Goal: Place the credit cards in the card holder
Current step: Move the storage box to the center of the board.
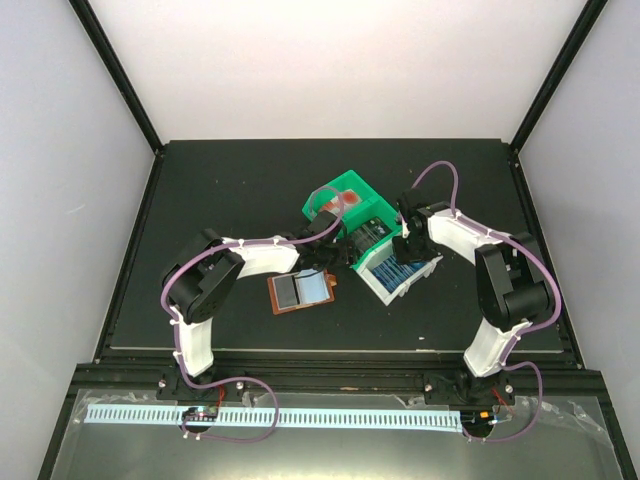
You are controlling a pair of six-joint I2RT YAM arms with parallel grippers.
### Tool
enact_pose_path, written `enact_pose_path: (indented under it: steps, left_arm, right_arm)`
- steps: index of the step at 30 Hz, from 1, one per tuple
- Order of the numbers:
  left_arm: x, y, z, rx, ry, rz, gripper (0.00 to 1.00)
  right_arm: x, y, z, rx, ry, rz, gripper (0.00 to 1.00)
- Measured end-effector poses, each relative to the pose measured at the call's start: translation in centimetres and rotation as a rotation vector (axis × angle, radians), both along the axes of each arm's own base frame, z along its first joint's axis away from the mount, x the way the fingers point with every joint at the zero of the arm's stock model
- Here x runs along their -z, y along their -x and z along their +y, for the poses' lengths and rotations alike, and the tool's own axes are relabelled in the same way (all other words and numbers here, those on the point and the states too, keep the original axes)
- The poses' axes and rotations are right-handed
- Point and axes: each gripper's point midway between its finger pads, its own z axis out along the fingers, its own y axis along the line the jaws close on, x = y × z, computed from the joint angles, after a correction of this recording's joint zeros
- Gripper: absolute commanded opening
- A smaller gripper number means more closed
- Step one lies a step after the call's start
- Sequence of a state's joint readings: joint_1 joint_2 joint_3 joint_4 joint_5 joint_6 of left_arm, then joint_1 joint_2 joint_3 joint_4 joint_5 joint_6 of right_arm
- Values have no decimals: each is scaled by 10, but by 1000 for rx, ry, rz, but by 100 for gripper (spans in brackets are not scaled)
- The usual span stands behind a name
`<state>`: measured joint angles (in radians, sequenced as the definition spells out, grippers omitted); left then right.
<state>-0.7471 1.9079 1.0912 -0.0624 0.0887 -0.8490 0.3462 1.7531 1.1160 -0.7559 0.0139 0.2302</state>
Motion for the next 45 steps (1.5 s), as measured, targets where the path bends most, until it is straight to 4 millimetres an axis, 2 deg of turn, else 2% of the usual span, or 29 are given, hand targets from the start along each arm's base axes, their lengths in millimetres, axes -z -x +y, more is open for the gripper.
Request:
enact_pose_path:
  steps: [23, 34, 45]
  left_arm:
    - [-1, -1, 0, 0, 2, -3, 73]
    - [-1, -1, 0, -1, 2, -5, 73]
    - [-1, -1, -1, -2, 3, -6, 73]
  right_arm:
    - [-1, 2, -1, 38, -1, 8, 25]
    - [-15, -3, -5, 41, 17, -40, 25]
    - [-30, -16, -19, 48, 98, -136, 16]
